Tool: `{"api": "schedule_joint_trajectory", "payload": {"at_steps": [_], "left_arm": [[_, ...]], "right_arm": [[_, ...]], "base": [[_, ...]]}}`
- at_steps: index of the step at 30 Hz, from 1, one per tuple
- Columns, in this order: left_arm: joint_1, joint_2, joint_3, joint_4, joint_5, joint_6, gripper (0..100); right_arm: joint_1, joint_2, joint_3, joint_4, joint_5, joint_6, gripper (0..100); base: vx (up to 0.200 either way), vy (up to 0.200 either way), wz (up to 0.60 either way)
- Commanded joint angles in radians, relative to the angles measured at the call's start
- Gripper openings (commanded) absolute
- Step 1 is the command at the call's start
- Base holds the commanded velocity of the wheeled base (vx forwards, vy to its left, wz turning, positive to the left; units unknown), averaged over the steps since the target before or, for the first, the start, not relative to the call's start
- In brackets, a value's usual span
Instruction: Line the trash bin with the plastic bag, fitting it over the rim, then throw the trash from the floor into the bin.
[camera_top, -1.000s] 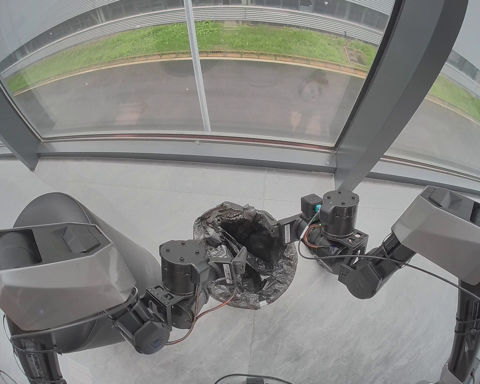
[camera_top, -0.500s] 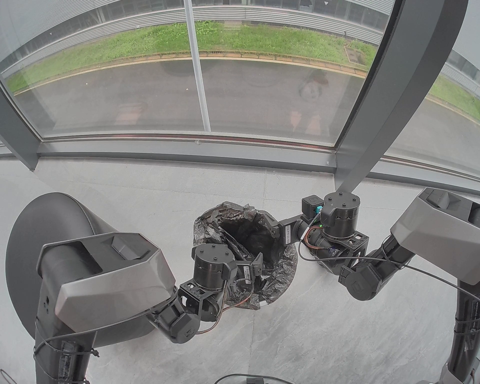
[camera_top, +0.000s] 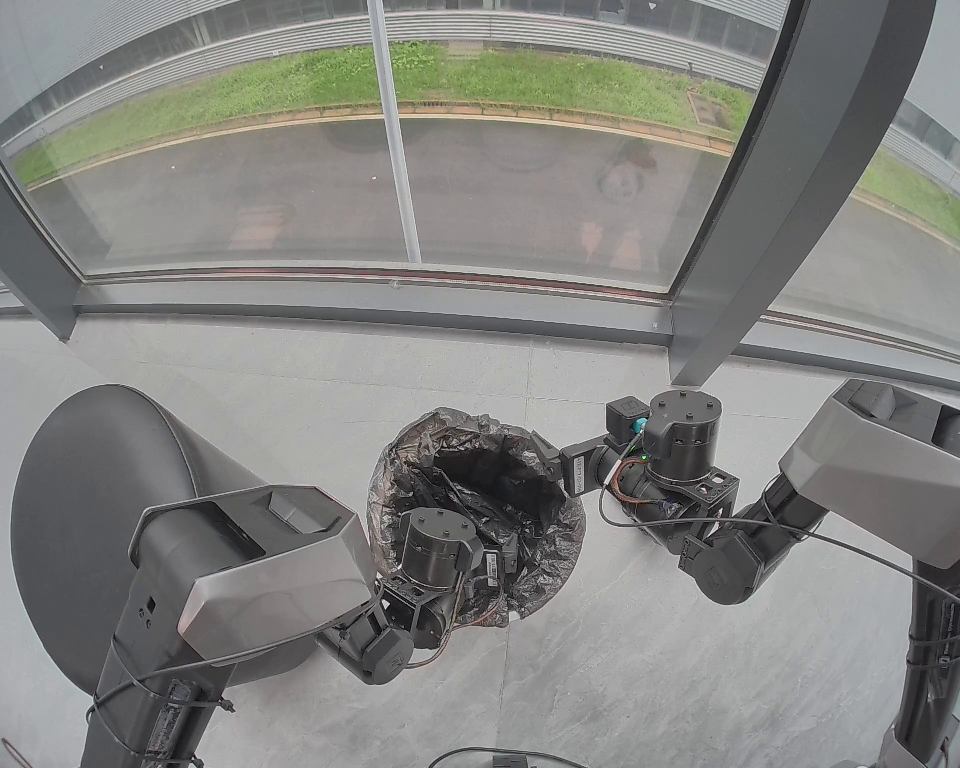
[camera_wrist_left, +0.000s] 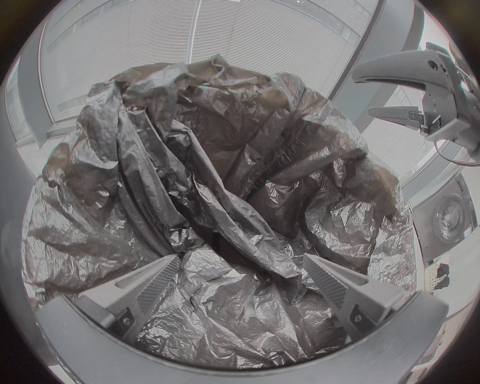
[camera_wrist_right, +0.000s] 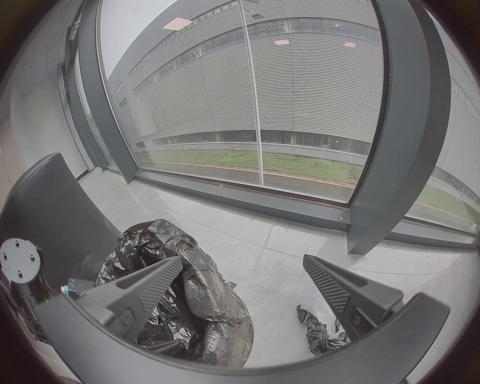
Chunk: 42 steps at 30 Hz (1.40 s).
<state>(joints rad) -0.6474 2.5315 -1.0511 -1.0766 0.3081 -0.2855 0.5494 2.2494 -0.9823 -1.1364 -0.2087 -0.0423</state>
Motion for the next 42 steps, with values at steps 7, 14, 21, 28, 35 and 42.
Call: {"api": "schedule_joint_trajectory", "payload": {"at_steps": [7, 14, 21, 28, 35, 42], "left_arm": [[-0.049, -0.036, 0.025, 0.0, 0.005, -0.009, 100], [-0.15, -0.155, 0.105, -0.003, 0.005, -0.052, 100], [-0.222, -0.272, 0.221, -0.097, 0.011, -0.058, 100], [-0.192, -0.425, 0.327, -0.131, 0.013, -0.055, 100], [-0.087, -0.494, 0.5, -0.299, 0.005, 0.072, 100], [0.075, -0.497, 0.554, -0.348, 0.005, 0.106, 100]], "right_arm": [[0.0, 0.01, 0.001, 0.0, 0.0, -0.001, 100], [0.0, 0.01, 0.001, 0.0, 0.0, -0.001, 100], [0.0, 0.01, 0.001, 0.0, -0.001, -0.001, 100], [-0.009, 0.026, -0.001, 0.0, -0.006, 0.001, 100], [-0.049, 0.027, 0.007, 0.0, -0.008, 0.073, 100], [-0.12, 0.079, 0.039, -0.013, -0.006, 0.087, 100]], "base": [[0.0, 0.0, 0.0], [0.0, 0.0, 0.0], [0.0, 0.0, 0.0], [0.0, 0.0, 0.0], [0.0, 0.0, 0.0], [0.0, 0.0, 0.0]]}}
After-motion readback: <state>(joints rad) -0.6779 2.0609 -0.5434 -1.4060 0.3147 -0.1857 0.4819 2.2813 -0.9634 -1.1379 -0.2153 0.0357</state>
